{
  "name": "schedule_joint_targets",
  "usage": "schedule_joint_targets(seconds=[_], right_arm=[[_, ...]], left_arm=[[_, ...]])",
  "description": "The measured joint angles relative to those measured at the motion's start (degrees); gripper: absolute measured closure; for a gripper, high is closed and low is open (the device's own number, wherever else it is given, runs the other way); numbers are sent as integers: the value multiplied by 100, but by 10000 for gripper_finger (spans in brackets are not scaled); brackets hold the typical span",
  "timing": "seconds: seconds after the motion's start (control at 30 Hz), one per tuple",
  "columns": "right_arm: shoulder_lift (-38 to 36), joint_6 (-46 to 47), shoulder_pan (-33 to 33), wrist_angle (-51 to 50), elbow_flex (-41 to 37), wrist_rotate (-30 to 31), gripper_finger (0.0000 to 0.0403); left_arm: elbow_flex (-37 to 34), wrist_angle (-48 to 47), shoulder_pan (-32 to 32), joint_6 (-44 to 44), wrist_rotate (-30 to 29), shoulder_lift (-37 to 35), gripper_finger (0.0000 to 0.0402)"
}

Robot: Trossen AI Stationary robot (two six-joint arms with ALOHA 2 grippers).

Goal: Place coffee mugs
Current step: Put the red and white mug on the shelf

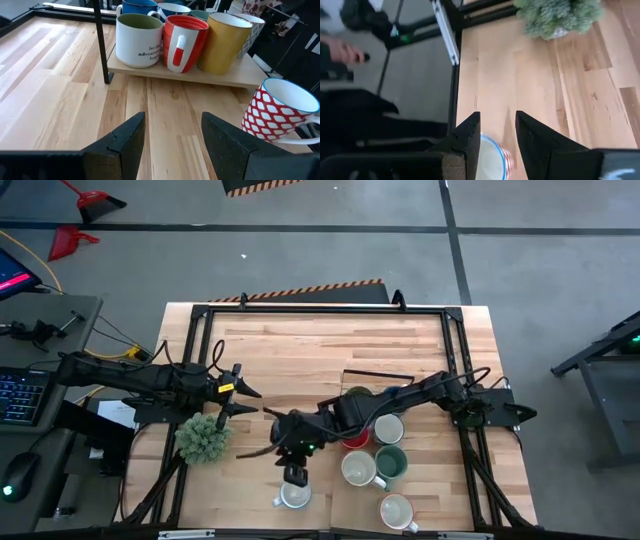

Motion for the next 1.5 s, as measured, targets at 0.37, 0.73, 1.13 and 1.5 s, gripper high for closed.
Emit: schedule_joint_targets(seconds=[0.37,0.73,1.13,1.5], right_arm=[[0,-1886,677,-511,0,861,295],[187,-1585,726,-851,10,968,295],[558,-1566,732,-964,3,903,295],[751,-1303,756,-777,7,899,295]], left_arm=[[0,-154,0,7,-2,0,218],[0,-205,0,9,-2,0,218],[2,-192,0,7,-16,-2,218],[2,-212,0,4,-11,0,218]])
